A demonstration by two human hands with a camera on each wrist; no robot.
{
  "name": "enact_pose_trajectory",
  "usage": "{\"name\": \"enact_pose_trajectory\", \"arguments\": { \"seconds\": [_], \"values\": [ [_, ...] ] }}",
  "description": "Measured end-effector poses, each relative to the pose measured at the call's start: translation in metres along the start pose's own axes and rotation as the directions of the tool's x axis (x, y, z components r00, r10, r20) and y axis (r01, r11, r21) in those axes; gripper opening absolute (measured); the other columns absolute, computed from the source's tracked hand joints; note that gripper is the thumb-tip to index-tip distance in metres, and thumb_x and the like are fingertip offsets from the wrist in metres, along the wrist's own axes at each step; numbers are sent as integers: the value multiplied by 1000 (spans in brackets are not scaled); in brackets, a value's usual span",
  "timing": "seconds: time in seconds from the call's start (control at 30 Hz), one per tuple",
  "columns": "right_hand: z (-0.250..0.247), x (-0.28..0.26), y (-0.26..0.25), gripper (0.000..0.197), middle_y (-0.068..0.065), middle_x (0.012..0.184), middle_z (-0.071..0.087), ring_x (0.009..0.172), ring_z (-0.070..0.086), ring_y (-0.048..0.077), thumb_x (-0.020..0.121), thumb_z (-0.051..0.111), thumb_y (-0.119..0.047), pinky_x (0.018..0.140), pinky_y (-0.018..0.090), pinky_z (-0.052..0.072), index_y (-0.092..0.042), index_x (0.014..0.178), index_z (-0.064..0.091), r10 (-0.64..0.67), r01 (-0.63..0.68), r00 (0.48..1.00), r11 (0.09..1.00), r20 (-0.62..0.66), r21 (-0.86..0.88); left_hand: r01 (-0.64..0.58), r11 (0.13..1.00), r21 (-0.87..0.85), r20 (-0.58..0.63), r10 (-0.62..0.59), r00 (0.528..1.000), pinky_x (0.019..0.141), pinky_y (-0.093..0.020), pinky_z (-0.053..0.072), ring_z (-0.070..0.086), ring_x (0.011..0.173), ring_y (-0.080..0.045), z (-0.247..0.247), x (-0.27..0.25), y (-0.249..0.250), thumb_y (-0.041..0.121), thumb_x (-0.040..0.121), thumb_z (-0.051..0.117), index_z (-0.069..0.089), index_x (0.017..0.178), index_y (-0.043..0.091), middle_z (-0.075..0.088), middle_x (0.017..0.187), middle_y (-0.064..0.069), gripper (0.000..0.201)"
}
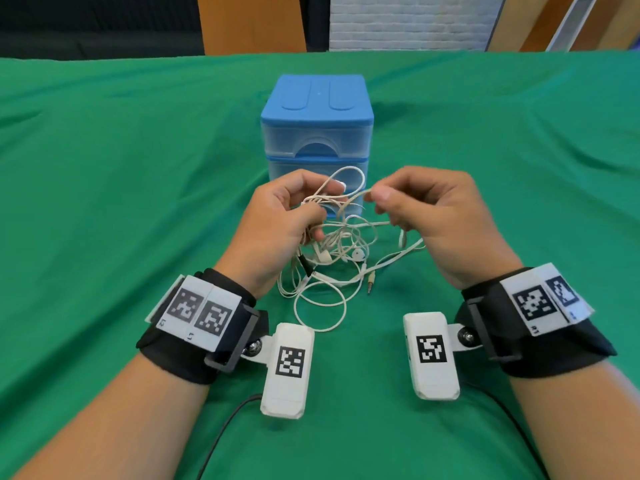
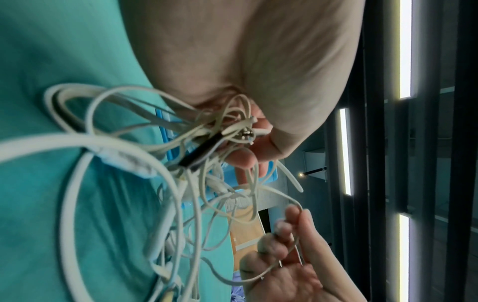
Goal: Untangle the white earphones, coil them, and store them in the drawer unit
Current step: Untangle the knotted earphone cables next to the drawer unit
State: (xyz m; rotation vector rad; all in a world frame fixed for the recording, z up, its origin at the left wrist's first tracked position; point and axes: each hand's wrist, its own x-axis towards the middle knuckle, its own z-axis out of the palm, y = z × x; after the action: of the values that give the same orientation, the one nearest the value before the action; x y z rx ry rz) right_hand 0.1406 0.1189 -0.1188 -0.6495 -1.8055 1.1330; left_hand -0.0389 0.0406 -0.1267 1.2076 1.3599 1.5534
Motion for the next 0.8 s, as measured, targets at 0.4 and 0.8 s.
{"name": "enact_pose_trajectory", "arguments": {
  "seconds": [0.4, 0.8],
  "values": [
    [-33, 12, 4, 10, -2, 70, 60, 59, 51, 12, 91, 62, -23, 54, 25, 31, -24, 81, 62, 68, 105, 793, 964, -605, 245, 55, 998, -4, -41, -55, 998, 54, -26, 39, 46, 54, -15, 0, 0, 2, -14, 83, 41, 64, 85, 12, 77, 92, -14, 35],
    [-23, 11, 11, 13, 1, 74, 60, 66, 52, 10, 92, 65, -14, 56, 14, 40, -20, 80, 66, 89, -13, 834, 990, -544, 143, 112, 989, 92, 79, -119, 990, 48, -26, 33, 45, 47, -18, 1, -4, 5, -7, 87, 40, 62, 90, 4, 76, 87, -14, 24]
  ]
}}
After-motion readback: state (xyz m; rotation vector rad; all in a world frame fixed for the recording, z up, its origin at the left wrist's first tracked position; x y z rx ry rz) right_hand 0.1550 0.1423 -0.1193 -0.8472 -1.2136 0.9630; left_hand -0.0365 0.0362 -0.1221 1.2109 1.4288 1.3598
